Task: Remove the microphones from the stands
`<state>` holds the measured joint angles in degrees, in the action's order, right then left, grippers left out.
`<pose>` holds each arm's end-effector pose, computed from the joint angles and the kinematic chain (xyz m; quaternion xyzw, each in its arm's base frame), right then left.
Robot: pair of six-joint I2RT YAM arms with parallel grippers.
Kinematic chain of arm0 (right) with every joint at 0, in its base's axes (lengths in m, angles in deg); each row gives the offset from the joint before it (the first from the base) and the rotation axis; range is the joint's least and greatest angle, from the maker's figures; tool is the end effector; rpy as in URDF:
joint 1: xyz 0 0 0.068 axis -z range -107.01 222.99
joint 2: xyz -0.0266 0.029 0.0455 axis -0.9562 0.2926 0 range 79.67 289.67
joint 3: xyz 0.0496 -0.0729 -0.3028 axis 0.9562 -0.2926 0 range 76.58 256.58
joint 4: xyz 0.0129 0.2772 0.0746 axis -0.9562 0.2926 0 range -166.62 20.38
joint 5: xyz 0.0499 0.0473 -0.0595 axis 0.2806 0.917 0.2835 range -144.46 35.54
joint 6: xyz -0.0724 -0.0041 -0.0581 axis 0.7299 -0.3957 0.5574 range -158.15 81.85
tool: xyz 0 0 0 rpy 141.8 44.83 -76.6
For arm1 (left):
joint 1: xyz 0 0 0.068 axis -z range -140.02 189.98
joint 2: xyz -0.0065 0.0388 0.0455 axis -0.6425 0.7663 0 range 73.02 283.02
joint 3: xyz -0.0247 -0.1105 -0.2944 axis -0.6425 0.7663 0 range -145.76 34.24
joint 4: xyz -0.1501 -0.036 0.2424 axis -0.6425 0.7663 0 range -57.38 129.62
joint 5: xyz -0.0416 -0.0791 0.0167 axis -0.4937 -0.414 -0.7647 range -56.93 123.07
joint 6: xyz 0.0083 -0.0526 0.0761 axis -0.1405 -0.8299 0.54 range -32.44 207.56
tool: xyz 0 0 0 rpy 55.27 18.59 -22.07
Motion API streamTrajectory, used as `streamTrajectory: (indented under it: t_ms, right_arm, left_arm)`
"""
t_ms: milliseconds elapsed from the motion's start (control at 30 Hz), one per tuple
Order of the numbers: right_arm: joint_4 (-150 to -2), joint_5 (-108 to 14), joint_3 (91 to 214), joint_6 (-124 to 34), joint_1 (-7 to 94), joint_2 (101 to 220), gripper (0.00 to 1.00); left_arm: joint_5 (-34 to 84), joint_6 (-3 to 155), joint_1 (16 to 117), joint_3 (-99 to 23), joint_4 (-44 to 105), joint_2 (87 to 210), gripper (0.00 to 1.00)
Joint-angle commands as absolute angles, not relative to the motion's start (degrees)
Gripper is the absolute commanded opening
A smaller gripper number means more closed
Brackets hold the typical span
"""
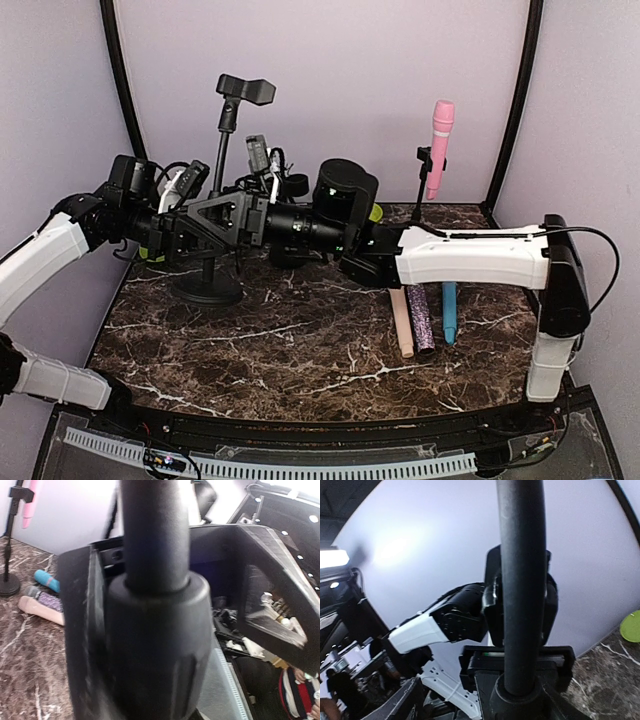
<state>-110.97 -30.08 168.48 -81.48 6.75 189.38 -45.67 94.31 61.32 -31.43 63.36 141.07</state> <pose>0.1882 0.5132 0.4198 -0.2820 0.5393 0.7129 0.3486 0.2079 -0.1692 0.3983 0.4580 0.5862 -0.6000 0.2943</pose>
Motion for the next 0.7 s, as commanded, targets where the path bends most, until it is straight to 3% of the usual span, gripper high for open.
streamTrajectory:
  t_ms: [0,133,367,667]
  right_arm:
    - [-87.7,-59.5,170.8,-70.8,3.3,184.9,0.74]
    - [-85.3,-68.0,171.3,-66.6,-0.1,184.9,0.70]
    - [-80.5,-74.3,177.3,-65.1,-1.7,188.0,0.51]
    - [-79.6,-78.9,183.6,-65.2,-1.6,191.2,0.46]
  left_arm:
    - [-39.8,99.0,60.4,-34.0,63.6,141.0,0.00]
    - [-36.2,100.4,60.4,-34.0,63.4,140.9,0.00]
    - [-34.6,101.1,60.4,-34.0,63.4,140.8,0.00]
    - [-32.8,103.2,60.3,-33.3,64.2,140.3,0.00]
